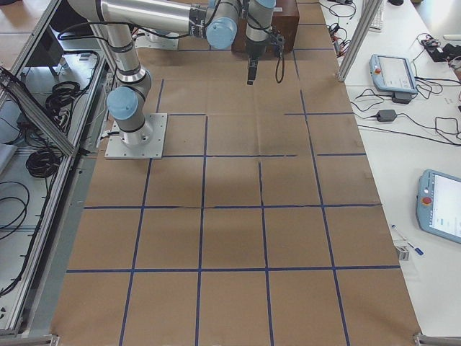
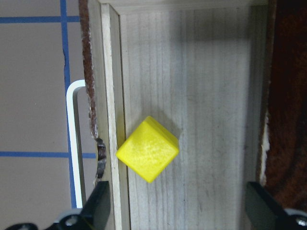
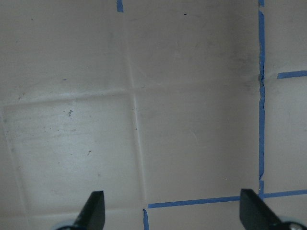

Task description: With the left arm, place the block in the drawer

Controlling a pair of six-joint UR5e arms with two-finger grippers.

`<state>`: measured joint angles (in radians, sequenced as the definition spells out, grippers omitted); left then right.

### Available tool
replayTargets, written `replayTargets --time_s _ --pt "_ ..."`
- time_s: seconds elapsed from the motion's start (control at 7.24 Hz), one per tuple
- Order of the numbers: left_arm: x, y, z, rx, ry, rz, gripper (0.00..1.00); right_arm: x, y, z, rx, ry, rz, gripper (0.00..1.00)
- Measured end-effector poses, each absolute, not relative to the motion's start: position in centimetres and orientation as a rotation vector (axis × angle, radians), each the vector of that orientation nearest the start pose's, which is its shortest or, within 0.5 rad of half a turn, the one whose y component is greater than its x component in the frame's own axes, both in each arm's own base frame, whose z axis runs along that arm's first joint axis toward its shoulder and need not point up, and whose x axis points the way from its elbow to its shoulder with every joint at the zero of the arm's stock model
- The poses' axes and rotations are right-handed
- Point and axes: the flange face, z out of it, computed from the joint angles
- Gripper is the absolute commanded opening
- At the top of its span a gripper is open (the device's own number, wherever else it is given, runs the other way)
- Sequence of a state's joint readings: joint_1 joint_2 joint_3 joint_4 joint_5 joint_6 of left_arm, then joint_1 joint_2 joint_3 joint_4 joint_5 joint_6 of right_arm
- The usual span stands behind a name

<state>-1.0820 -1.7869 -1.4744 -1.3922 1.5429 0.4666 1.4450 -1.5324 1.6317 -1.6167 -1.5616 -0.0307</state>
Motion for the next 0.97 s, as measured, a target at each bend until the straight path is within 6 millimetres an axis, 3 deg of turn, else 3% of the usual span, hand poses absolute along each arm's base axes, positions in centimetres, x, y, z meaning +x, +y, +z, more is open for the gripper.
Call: replayTargets --time_s 0.14,0.55,0.97 --pt "13.0 -57.1 45.6 -0.07 3.14 -0.1 0.99 7.0 -51.4 44.4 0.149 3.124 0.082 1.0" --pt "2.8 -54.3 50.0 -0.209 3.146 -0.105 0.99 7.0 -51.4 44.4 0.149 3.124 0.083 1.0" --pt "-6.4 -52.4 51.1 -0.292 3.153 -0.082 0.99 7.0 -51.4 44.4 0.149 3.124 0.081 1.0"
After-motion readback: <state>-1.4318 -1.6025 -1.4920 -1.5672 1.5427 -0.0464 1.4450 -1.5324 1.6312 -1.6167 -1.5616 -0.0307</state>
